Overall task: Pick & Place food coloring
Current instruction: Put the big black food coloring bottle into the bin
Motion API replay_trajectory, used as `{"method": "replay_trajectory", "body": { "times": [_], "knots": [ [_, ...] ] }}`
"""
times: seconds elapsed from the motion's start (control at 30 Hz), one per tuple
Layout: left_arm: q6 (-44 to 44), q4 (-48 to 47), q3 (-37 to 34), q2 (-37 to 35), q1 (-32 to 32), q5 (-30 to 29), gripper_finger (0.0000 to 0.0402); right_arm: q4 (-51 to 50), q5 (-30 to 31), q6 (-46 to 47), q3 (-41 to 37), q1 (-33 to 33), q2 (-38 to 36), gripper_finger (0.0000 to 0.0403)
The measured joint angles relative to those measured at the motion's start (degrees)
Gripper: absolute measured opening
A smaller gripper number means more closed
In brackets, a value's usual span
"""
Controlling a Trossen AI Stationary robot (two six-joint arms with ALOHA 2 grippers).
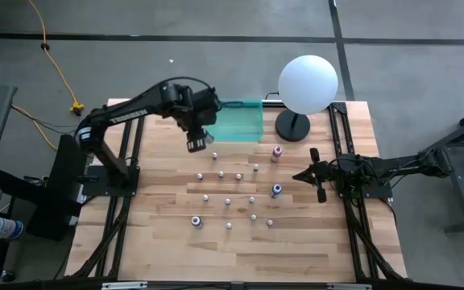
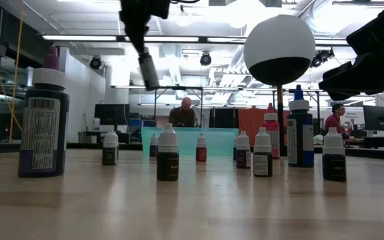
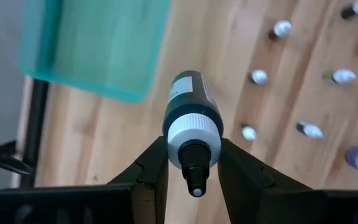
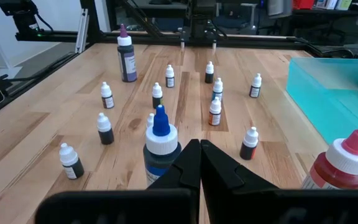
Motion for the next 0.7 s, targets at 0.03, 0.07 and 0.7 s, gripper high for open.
{"method": "replay_trajectory", "body": {
  "times": [0.03,0.07,0.7],
  "knots": [
    [0.18,-0.63,2.17,1.38,0.46,-0.29,0.0101,0.0,0.0,0.0,-0.02,0.02,-0.01,0.0],
    [0.59,-1.65,4.76,3.07,0.99,-0.4,0.0101,0.0,0.0,0.0,0.0,0.02,-0.02,0.0],
    [-9.02,3.27,26.46,26.8,8.13,4.96,0.0102,0.0,0.0,0.0,0.0,0.01,0.03,0.0]
  ]
}}
